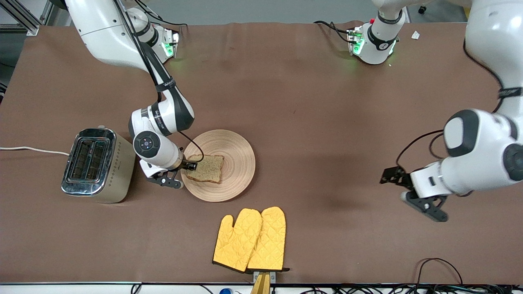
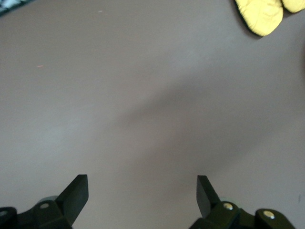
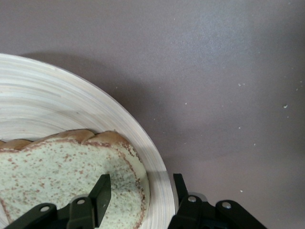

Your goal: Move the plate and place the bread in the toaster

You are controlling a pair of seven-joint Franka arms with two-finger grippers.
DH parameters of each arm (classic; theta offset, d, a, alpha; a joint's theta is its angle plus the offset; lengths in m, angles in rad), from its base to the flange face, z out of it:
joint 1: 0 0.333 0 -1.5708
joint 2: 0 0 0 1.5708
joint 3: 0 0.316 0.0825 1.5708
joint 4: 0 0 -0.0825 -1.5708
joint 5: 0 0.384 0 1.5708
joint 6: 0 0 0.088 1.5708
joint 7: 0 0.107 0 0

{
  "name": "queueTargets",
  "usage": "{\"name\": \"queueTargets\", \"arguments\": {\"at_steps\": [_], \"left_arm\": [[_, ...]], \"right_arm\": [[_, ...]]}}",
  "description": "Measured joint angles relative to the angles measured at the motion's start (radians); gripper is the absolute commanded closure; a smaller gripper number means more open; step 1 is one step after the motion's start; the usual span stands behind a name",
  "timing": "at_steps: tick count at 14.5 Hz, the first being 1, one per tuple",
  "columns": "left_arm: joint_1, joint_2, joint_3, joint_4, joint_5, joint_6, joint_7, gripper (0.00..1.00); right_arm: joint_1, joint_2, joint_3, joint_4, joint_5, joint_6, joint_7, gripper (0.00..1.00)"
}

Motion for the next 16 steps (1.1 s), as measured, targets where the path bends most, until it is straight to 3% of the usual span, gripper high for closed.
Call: {"name": "queueTargets", "arguments": {"at_steps": [10,16], "left_arm": [[0.062,-0.306,0.008,-0.003,0.033,-0.221,-0.239,0.0],[0.109,-0.369,0.012,-0.009,0.035,-0.251,-0.248,0.0]], "right_arm": [[0.002,0.0,0.004,-0.005,0.021,0.007,0.001,0.47],[0.013,0.0,0.006,-0.005,0.041,0.022,0.001,0.54]]}}
